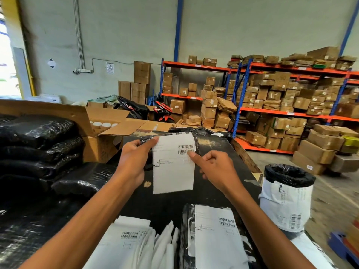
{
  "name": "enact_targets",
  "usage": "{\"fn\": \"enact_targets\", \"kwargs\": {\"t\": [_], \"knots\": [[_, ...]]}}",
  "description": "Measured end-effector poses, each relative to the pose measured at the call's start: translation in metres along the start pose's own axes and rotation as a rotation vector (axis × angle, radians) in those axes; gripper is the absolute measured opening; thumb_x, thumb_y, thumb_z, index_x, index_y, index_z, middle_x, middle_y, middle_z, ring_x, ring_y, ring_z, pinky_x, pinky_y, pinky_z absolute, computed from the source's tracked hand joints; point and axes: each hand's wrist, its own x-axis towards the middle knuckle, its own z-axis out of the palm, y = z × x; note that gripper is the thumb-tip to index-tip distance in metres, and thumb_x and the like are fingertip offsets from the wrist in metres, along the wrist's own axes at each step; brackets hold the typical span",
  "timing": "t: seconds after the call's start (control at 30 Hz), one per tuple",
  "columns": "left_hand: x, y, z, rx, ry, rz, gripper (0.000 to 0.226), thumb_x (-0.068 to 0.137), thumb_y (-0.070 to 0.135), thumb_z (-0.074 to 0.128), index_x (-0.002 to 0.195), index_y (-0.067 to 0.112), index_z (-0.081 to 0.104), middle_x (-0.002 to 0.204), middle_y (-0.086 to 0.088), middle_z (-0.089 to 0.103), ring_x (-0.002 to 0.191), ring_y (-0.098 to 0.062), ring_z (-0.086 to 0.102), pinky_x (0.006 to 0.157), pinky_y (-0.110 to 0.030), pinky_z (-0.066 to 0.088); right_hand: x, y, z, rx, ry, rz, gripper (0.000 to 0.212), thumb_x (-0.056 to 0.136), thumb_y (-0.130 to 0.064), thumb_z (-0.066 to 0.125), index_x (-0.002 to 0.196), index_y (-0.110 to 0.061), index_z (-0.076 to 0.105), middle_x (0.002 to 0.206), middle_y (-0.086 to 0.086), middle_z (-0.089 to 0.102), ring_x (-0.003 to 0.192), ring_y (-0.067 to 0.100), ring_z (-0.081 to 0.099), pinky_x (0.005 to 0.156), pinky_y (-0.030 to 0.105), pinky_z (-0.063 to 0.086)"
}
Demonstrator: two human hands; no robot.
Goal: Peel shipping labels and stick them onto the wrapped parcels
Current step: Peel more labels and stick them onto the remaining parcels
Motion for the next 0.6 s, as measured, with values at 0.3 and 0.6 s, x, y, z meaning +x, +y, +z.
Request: {"fn": "enact_targets", "kwargs": {"t": [0.3,0.6], "knots": [[-0.007,0.004,0.004,0.053,-0.123,-0.045,0.039,0.080,0.026,0.073,0.110,0.004,0.063,0.088,-0.010,0.078,0.083,-0.023,0.074,0.077,-0.041,0.058,0.000,-0.016,-0.002,0.120,-0.072,-0.114,0.043,0.089,-0.048,0.054,0.081,-0.007,0.066,0.080,-0.005,0.074,0.069,0.003,0.070,0.059,0.018,0.052],[-0.011,0.004,0.000,0.223,-0.281,0.007,0.036,0.076,0.019,0.076,0.106,0.004,0.062,0.088,-0.010,0.077,0.073,-0.018,0.075,0.055,-0.023,0.056,-0.001,-0.013,-0.011,0.251,-0.215,0.033,0.053,0.070,-0.051,0.072,0.098,-0.006,0.066,0.093,0.009,0.076,0.088,0.025,0.072,0.082,0.038,0.056]]}}
